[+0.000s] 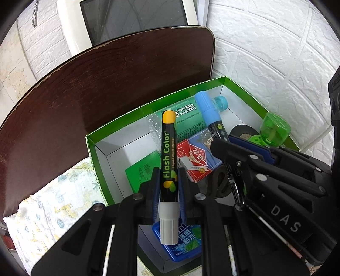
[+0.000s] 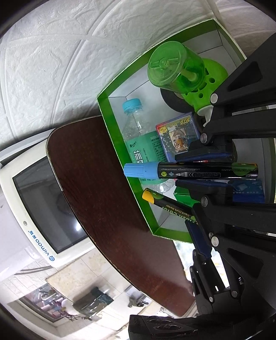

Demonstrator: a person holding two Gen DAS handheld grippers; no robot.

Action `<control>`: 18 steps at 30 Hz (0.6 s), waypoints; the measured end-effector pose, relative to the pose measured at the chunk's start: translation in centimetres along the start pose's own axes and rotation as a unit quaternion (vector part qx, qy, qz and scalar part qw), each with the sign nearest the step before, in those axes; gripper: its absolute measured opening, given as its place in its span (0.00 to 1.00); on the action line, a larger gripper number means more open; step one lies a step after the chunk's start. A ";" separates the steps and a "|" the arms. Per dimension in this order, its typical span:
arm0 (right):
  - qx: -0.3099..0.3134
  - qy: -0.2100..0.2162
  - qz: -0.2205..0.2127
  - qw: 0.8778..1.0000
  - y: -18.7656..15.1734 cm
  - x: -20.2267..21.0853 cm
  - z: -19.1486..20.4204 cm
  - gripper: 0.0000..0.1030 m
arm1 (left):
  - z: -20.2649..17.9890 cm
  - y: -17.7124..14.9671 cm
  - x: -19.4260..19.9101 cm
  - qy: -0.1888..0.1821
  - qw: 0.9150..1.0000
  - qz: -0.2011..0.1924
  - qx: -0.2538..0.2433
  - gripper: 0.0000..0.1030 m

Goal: Organize rigid objects
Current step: 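Carry both markers into the box and open both grippers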

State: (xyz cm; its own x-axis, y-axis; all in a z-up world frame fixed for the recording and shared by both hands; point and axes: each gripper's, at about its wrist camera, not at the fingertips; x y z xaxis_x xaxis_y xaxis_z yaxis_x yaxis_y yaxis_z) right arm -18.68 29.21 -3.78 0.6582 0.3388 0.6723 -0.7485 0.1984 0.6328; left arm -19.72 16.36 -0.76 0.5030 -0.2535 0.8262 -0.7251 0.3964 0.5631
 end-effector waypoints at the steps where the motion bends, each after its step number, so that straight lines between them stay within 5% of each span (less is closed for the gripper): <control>1: 0.000 0.000 0.001 1.000 0.0 -0.1 0.0 0.17 | 0.1 0.0 -0.1 0.002 1.000 0.001 0.002 0.15; 9: -0.017 0.004 0.013 1.000 -0.2 -0.6 -0.3 0.17 | 0.7 -0.2 0.2 0.028 1.000 -0.004 0.007 0.21; 18: -0.024 -0.011 -0.001 1.000 -0.8 1.6 -0.5 0.25 | 0.1 -1.3 2.7 0.035 0.998 -0.042 0.000 0.51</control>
State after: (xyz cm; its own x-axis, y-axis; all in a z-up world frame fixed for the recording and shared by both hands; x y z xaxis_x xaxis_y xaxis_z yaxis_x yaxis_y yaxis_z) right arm -17.01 30.06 -3.39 0.6603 0.3177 0.6805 -0.7504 0.2424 0.6149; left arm -17.48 15.06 0.70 0.5940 -0.2239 0.7727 -0.6790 0.3757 0.6308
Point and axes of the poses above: each gripper's, at about its wrist camera, not at the fingertips, and x roughly against the way its jaws point, z to its left, y to its top, and after that the axes turned 1 degree about -z, right-handed
